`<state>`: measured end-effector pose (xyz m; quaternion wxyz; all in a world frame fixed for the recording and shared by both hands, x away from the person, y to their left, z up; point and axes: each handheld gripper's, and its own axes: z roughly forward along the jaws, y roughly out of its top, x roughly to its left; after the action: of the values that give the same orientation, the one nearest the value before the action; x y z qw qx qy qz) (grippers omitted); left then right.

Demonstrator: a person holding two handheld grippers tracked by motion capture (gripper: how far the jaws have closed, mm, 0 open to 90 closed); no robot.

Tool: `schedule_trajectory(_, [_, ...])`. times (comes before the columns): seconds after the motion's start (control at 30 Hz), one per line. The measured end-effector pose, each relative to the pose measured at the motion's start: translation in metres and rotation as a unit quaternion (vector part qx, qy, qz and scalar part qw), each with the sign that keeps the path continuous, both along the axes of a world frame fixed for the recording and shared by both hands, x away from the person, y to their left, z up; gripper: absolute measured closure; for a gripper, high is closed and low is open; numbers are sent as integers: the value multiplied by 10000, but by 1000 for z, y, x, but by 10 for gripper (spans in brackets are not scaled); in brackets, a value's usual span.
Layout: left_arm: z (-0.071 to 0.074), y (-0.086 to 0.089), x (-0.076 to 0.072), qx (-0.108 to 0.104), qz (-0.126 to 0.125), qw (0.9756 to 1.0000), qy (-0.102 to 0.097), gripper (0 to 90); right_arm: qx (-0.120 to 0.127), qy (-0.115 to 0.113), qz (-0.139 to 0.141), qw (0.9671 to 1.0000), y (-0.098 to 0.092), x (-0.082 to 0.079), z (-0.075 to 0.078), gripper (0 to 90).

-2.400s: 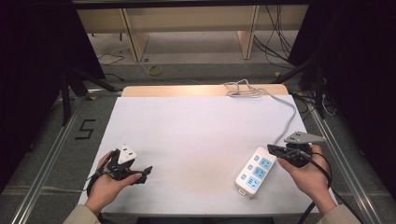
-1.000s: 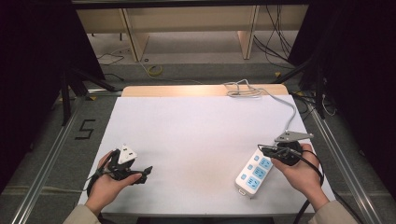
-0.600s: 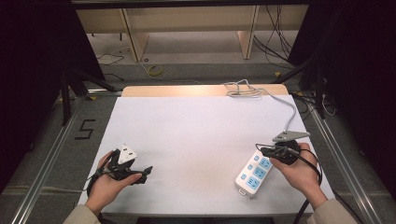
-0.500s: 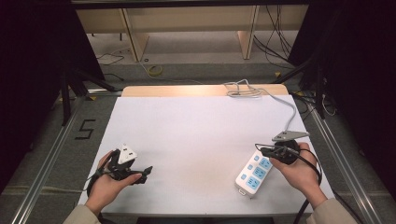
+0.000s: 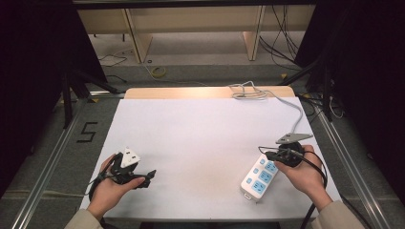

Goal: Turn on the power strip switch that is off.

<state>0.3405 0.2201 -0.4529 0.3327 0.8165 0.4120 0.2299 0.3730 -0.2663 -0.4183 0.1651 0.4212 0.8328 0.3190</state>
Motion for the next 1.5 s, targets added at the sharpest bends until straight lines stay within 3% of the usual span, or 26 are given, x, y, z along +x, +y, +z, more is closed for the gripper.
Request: schedule_trajectory(1.5, [0,0,0,6,-2,10000,-5,143,-225,271,42,9994,7,13,-8,900])
